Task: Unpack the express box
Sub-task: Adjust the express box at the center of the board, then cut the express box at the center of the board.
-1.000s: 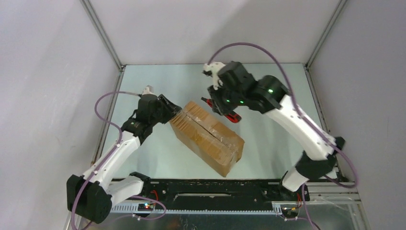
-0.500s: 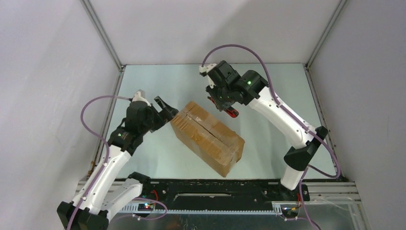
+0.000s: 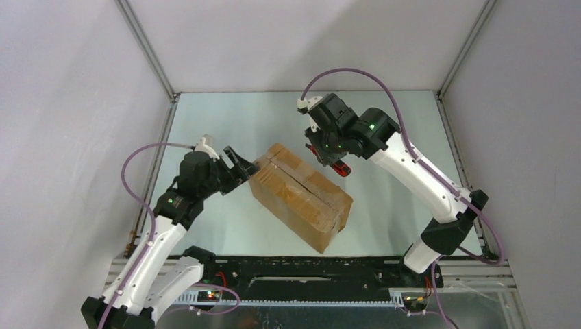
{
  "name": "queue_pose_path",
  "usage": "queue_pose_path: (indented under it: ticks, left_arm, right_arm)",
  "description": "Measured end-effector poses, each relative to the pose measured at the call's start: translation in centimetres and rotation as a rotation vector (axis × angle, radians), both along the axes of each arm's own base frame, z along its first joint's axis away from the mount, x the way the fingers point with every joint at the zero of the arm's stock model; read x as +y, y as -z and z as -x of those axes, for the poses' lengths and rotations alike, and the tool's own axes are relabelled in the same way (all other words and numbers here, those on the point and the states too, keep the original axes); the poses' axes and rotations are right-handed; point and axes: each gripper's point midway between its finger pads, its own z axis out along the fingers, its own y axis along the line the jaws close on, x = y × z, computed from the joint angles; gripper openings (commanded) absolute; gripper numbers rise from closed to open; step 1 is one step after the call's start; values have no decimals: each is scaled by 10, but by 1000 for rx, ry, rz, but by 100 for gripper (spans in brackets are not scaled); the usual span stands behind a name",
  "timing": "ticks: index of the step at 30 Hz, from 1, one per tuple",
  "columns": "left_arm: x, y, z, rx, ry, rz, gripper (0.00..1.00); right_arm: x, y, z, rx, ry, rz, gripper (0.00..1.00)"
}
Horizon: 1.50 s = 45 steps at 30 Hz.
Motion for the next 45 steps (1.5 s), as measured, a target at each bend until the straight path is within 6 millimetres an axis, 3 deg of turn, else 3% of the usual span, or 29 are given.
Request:
queue_pose_path:
  ticks: [4, 7, 9, 12, 15, 19, 26, 36, 39, 40, 41, 42, 45]
  left_arm:
    - [-1, -22, 2, -59, 66, -54, 83]
    - [-12, -64, 0, -203, 184, -75, 85]
    - [-26, -105, 7, -348, 317, -74, 84]
    - [-48, -147, 22, -519, 494, -75, 80]
    - [-71, -167, 43, -634, 695, -49, 77]
    - [-93, -168, 70, -682, 930, -2, 75]
    - [-117, -154, 122, -666, 1233, 93, 72]
    - [-127, -158, 140, -687, 1351, 161, 60]
    - [-135, -148, 146, -646, 1393, 172, 43]
    - [-137, -146, 146, -637, 1402, 174, 31]
    - [-138, -145, 147, -629, 1406, 179, 9]
    - [-139, -145, 147, -622, 1408, 186, 1]
    - [-139, -148, 148, -646, 1408, 184, 0]
  right_arm:
    - [12, -16, 10, 10, -56, -72, 0]
    - [27, -25, 26, 36, -139, -132, 0]
    - [37, -29, 43, 57, -210, -160, 0]
    - [48, -38, 71, 74, -324, -204, 0]
    - [51, -49, 101, 87, -428, -251, 0]
    - [45, -65, 133, 103, -528, -322, 0]
    - [40, -83, 155, 103, -601, -385, 0]
    - [48, -74, 157, 130, -621, -364, 0]
    - [50, -74, 156, 132, -623, -361, 0]
    - [51, -73, 156, 133, -624, -359, 0]
    - [51, -72, 156, 135, -624, -358, 0]
    - [51, -71, 155, 135, -622, -354, 3]
    - [50, -73, 153, 133, -606, -358, 56]
